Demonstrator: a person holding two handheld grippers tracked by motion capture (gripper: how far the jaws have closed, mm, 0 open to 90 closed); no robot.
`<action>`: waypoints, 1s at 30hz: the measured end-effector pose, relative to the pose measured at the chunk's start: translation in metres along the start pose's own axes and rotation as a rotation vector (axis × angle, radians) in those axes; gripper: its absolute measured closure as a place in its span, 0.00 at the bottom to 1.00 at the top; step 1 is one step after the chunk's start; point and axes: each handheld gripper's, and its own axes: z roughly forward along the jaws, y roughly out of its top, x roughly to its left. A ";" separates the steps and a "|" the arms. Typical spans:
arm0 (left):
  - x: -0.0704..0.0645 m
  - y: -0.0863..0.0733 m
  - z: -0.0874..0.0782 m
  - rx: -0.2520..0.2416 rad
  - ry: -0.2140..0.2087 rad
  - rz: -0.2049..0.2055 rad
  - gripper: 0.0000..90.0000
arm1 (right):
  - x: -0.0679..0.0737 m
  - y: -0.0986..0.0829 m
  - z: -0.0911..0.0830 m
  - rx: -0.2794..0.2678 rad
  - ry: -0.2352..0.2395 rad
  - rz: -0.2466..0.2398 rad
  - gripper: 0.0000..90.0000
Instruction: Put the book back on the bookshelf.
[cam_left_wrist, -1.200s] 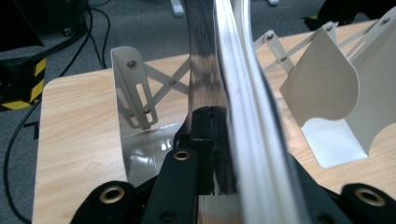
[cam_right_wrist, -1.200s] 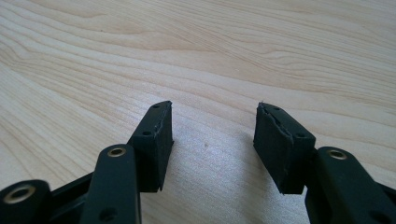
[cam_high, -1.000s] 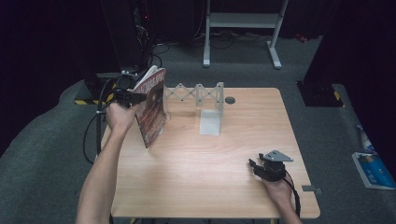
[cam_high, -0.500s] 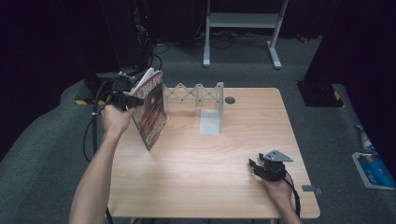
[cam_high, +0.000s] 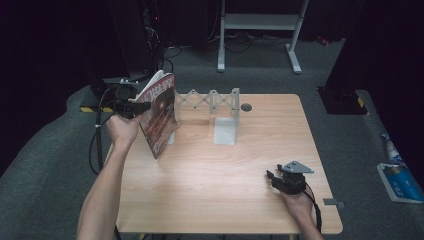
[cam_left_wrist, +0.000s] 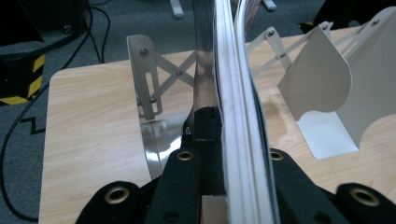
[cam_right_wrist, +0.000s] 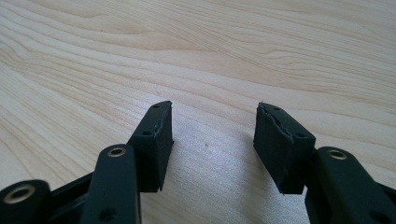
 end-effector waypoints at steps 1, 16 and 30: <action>0.001 0.000 0.001 -0.004 0.004 0.004 0.93 | 0.000 0.000 0.000 0.000 0.000 0.000 0.52; 0.001 0.003 0.012 -0.085 0.032 -0.002 0.93 | 0.000 0.000 0.000 0.000 0.000 -0.001 0.52; -0.005 0.003 0.022 -0.102 0.022 0.032 0.93 | 0.000 0.000 0.000 -0.001 0.000 -0.001 0.52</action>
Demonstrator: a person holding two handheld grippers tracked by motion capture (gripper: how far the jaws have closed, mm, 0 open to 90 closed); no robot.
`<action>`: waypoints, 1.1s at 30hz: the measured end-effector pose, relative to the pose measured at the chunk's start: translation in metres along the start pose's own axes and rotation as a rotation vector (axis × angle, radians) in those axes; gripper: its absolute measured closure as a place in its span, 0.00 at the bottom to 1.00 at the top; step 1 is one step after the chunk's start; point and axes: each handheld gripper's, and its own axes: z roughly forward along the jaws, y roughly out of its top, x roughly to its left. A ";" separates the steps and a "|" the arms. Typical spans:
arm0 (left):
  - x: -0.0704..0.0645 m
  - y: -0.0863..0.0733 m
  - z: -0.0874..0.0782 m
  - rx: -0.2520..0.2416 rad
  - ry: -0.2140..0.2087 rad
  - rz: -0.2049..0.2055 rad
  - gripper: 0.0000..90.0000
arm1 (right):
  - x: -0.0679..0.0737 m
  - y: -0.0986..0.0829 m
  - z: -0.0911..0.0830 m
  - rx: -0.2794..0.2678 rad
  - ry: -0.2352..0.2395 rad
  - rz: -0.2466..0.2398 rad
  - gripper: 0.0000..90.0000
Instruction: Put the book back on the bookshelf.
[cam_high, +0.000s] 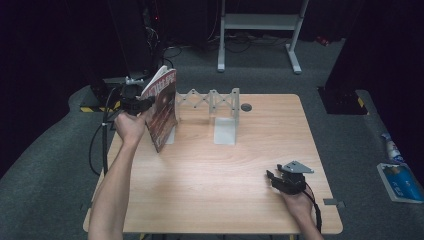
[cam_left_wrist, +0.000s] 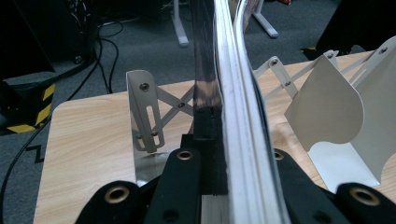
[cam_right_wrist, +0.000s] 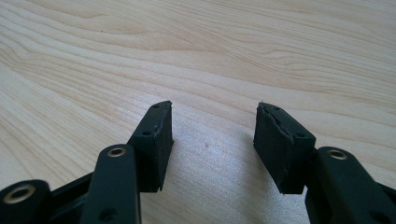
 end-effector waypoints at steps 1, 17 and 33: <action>0.000 0.000 0.001 0.006 -0.001 0.008 0.93 | 0.000 0.000 0.000 0.000 0.000 0.000 0.52; 0.009 -0.003 -0.001 0.045 0.038 0.034 0.90 | 0.000 0.000 0.000 0.000 0.001 -0.001 0.52; 0.015 -0.003 -0.003 0.069 0.117 0.044 0.87 | 0.000 0.000 0.000 -0.001 0.002 -0.001 0.52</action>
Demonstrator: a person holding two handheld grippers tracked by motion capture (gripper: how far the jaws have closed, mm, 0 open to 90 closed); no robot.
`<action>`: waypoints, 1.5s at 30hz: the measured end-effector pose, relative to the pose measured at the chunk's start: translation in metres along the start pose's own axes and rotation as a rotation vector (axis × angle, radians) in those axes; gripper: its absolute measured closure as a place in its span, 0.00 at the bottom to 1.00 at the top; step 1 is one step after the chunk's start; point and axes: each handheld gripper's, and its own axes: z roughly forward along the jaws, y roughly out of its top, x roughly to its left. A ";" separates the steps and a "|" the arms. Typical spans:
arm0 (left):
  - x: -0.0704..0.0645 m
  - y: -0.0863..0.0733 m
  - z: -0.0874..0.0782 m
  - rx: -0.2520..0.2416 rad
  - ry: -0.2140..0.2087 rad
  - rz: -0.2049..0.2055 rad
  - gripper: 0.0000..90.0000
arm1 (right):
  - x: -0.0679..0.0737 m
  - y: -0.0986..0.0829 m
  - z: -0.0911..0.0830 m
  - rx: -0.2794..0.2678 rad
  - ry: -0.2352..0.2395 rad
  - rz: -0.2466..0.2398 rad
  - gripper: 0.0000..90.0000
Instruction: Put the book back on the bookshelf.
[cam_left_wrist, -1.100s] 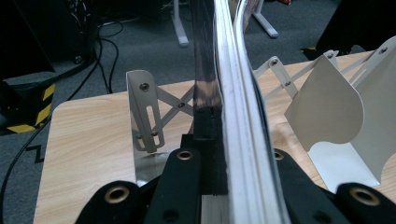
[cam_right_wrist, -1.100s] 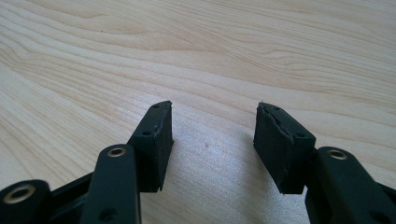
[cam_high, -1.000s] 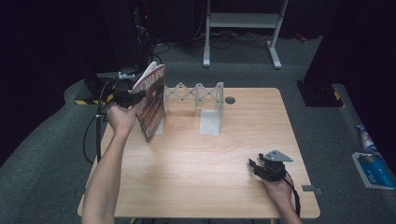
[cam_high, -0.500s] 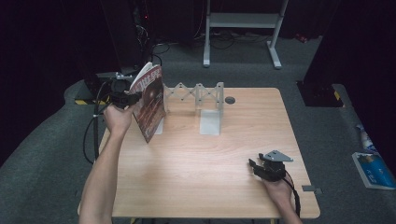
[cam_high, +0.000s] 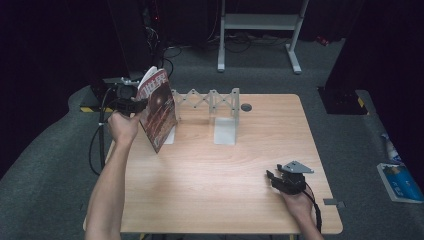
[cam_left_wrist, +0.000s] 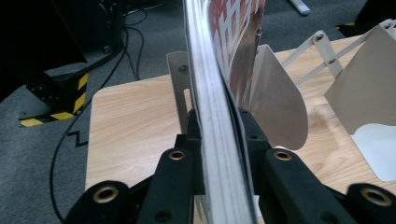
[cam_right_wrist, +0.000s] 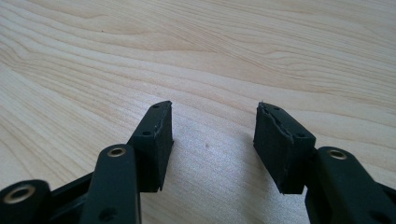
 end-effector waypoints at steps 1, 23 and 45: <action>0.001 0.000 0.000 0.001 0.005 0.001 0.86 | 0.000 0.000 0.000 0.000 0.000 0.000 0.52; 0.011 -0.004 -0.009 0.011 0.031 -0.039 0.73 | 0.000 0.000 0.000 0.000 0.000 0.000 0.52; 0.019 -0.026 -0.031 -0.080 -0.018 -0.100 0.54 | 0.000 0.000 0.000 -0.002 0.000 -0.001 0.52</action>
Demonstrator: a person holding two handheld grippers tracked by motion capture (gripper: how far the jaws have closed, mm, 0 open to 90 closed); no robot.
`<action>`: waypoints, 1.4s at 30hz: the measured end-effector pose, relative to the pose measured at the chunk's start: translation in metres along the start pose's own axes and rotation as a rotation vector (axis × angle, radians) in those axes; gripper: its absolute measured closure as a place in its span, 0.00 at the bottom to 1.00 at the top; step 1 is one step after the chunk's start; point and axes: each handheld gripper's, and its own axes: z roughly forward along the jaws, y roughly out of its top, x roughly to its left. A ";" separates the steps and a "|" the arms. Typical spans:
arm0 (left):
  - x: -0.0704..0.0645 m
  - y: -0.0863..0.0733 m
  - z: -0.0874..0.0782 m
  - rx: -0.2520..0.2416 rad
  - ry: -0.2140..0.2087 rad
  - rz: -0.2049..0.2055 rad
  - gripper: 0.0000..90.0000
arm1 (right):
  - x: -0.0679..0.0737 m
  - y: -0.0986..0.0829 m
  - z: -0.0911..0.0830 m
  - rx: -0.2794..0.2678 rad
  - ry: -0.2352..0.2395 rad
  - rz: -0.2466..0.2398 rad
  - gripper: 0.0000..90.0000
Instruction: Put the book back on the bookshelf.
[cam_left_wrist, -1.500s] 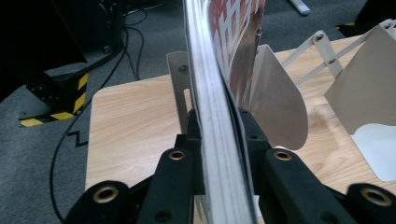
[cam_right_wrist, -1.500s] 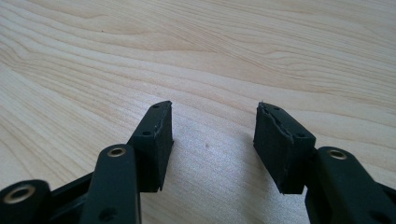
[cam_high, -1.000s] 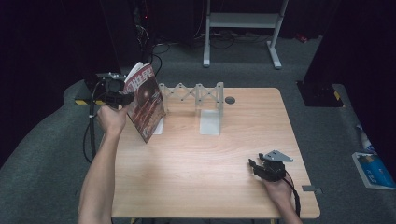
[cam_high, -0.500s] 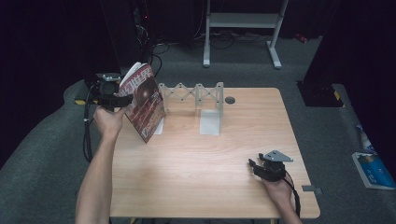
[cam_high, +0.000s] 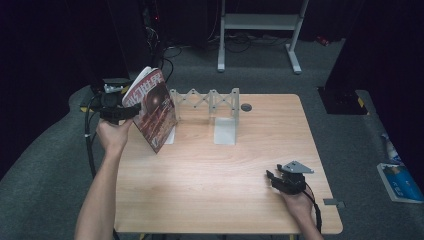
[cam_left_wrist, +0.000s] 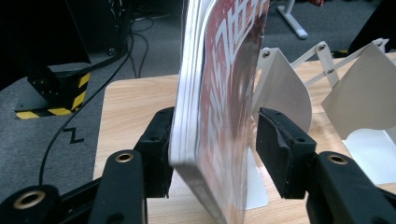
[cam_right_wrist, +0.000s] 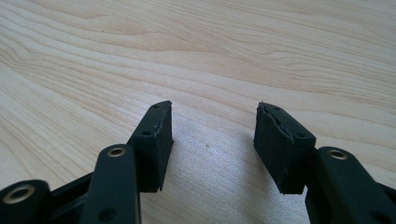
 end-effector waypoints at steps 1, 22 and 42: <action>0.000 0.000 -0.001 0.000 -0.003 -0.002 0.54 | 0.000 0.000 0.000 0.001 0.000 0.002 0.52; -0.007 -0.013 -0.025 -0.066 -0.010 0.038 0.51 | 0.001 0.000 0.000 0.002 0.001 0.007 0.52; -0.012 -0.023 -0.037 -0.082 -0.038 0.045 0.46 | 0.000 0.000 0.000 0.001 0.002 0.004 0.52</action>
